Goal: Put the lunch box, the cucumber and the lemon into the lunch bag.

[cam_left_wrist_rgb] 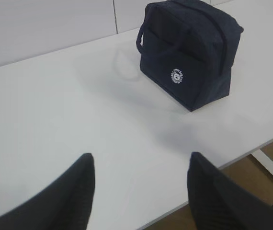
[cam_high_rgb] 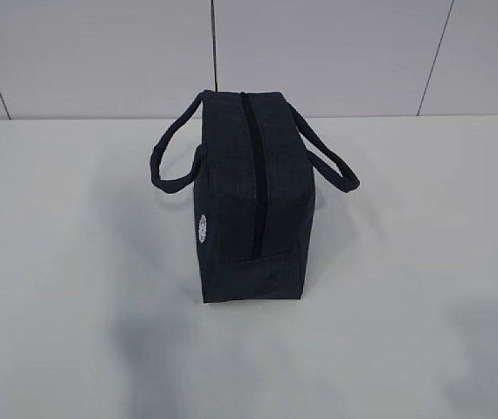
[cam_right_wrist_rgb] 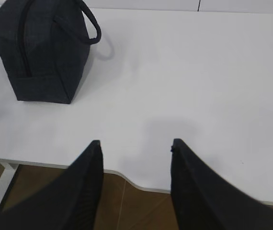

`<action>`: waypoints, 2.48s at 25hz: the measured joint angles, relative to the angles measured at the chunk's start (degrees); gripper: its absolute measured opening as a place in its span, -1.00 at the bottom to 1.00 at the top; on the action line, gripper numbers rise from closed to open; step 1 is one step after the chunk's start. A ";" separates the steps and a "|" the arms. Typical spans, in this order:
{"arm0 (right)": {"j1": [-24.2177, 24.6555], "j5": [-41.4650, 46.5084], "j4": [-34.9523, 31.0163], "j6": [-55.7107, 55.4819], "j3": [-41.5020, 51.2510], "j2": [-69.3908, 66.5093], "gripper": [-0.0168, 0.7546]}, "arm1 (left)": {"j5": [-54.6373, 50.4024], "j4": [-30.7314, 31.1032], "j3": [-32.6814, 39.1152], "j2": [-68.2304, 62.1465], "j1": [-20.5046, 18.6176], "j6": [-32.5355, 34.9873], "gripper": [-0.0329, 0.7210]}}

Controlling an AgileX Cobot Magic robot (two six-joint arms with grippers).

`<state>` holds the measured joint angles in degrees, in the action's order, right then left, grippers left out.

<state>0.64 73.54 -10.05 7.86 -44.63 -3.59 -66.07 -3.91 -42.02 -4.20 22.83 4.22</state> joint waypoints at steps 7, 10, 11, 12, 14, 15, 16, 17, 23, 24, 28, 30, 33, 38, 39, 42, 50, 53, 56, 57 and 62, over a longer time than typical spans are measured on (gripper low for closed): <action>-0.13 0.09 3.11 0.25 7.84 4.64 -0.03 | 0.10 2.27 7.34 3.53 0.00 0.00 0.26; -0.13 0.09 4.04 0.34 11.08 4.64 -0.03 | 0.10 2.66 10.48 3.53 0.00 0.00 0.23; -0.13 0.09 4.18 0.34 12.20 4.64 -0.03 | 0.60 2.96 11.04 3.53 0.00 0.00 0.21; -0.13 0.09 4.47 0.48 13.12 4.74 -0.03 | 1.19 3.34 11.36 3.53 0.00 0.00 0.18; -0.13 -0.63 4.47 0.47 13.70 4.74 -0.03 | 2.03 4.55 11.40 3.53 0.00 0.00 0.15; -0.13 -1.81 4.57 0.47 13.95 4.74 -0.03 | 2.14 5.24 11.54 3.53 0.00 0.00 0.13; -0.13 -2.91 4.57 0.51 14.26 4.74 -0.03 | 2.14 5.79 11.69 3.53 0.00 0.00 0.12; -0.13 -3.99 4.57 0.51 14.75 4.74 -0.03 | 2.14 6.05 11.84 3.53 0.00 0.00 0.12; -0.13 -7.08 4.59 0.60 16.28 4.74 -0.03 | 2.64 6.41 12.05 3.53 0.00 0.00 0.10; -0.13 -7.19 4.59 0.60 16.28 4.74 -0.03 | 2.64 6.41 12.05 3.53 0.00 0.00 0.10; -0.13 -7.44 4.59 0.60 16.28 4.74 -0.03 | 2.77 6.41 12.05 3.53 0.00 0.00 0.08; -0.13 -7.44 4.59 0.60 16.28 4.74 -0.03 | 2.77 6.41 12.05 3.53 0.00 0.00 0.06; -0.13 -7.44 4.59 0.60 16.28 4.74 -0.04 | 2.79 6.41 12.05 3.53 0.00 0.00 0.02; -0.13 -7.55 4.59 0.60 16.28 4.74 -0.03 | 2.89 6.41 12.05 3.53 -2.22 0.00 -0.02; -0.13 -7.55 4.59 0.60 16.28 4.74 -0.03 | 2.89 6.50 12.05 3.53 -3.52 0.00 -0.03; -0.13 -7.63 4.59 0.60 16.28 4.74 -0.03 | 2.91 6.50 12.05 3.53 -8.91 0.00 -0.05; -0.13 -7.63 4.59 0.60 16.28 4.74 -0.04 | 2.91 6.50 12.05 3.53 -16.86 0.00 -0.12; -0.13 -7.63 4.59 0.60 16.28 4.74 -0.04 | 2.91 6.50 12.05 3.53 -16.98 0.00 -0.14; -0.13 -7.63 4.59 0.60 16.28 4.74 -0.04 | 2.91 6.50 12.05 3.53 -16.98 0.00 -0.17; -0.13 -7.63 4.59 0.60 16.28 4.74 -0.04 | 2.91 6.50 12.05 3.53 -16.98 0.00 -0.17; -0.13 -7.63 4.59 0.64 16.28 4.74 -0.03 | 2.91 6.50 12.05 3.53 -16.98 0.00 -0.18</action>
<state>0.51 65.91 -5.47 8.50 -28.35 1.14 -63.16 2.60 -29.97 -0.67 5.85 4.22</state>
